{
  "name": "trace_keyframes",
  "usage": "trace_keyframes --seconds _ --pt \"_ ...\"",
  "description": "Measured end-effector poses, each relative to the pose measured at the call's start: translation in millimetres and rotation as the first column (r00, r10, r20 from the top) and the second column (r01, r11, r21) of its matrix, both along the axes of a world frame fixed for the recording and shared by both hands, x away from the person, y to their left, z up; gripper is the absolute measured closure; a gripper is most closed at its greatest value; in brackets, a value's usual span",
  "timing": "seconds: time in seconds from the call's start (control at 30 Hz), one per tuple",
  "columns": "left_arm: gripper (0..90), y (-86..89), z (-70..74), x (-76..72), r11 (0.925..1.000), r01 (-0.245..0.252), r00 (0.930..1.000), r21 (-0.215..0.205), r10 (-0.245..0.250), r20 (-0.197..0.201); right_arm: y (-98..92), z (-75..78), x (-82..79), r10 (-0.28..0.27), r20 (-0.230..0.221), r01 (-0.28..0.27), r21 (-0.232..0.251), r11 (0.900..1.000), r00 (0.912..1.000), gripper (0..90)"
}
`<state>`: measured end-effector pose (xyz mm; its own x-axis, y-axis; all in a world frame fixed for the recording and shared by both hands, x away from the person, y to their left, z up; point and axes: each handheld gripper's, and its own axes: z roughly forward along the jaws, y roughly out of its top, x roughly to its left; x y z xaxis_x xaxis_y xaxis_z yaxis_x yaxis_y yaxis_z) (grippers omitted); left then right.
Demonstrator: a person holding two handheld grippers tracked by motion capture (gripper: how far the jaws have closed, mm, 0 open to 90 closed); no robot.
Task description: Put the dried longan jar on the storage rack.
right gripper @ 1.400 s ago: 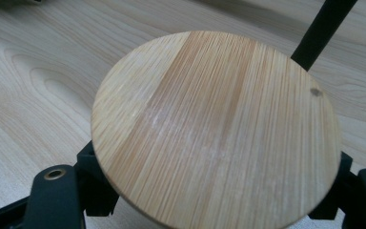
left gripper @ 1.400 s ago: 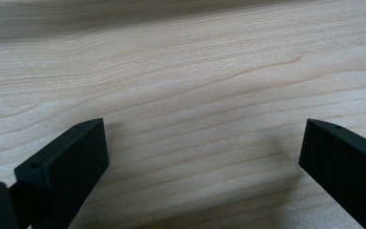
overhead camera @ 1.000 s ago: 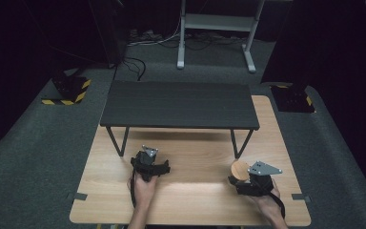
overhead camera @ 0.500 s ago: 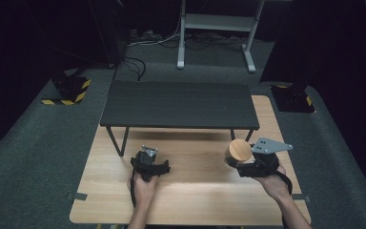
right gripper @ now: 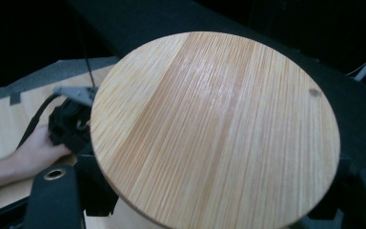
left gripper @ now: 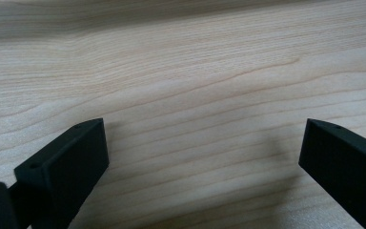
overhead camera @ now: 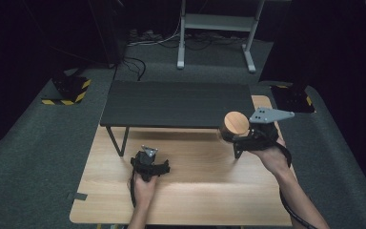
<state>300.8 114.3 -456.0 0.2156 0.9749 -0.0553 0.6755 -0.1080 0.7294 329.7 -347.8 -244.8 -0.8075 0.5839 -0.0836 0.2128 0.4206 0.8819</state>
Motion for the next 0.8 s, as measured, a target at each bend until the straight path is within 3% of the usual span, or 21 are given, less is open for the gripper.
trace_keyframes --seconds 0.17,0.23,0.47,0.6,0.8 --pt "2.7 0.5 -0.2 -0.1 1.0000 0.000 1.0000 -0.003 0.000 0.001 12.3 10.0 19.6 -0.025 -0.012 0.025 0.004 1.000 0.9996 24.9" --pt "2.7 1.0 -0.1 -0.1 1.0000 0.001 1.0000 -0.004 -0.001 0.000 20.2 13.0 28.7 -0.044 -0.022 0.044 -0.015 0.999 0.9988 24.9" --pt "2.7 1.2 -0.2 -0.1 1.0000 0.002 1.0000 -0.004 -0.002 0.001 32.4 14.2 53.2 -0.088 -0.063 0.085 -0.041 0.996 0.9942 24.9" --pt "2.7 1.6 -0.3 -0.2 1.0000 0.002 1.0000 -0.007 -0.002 0.001 38.0 12.8 63.6 -0.108 -0.083 0.103 -0.056 0.993 0.9907 24.9" --pt "2.7 1.4 -0.3 -0.2 1.0000 0.002 1.0000 -0.006 -0.002 0.001 35.5 12.3 72.7 -0.103 -0.108 0.099 -0.041 0.994 0.9888 24.9"
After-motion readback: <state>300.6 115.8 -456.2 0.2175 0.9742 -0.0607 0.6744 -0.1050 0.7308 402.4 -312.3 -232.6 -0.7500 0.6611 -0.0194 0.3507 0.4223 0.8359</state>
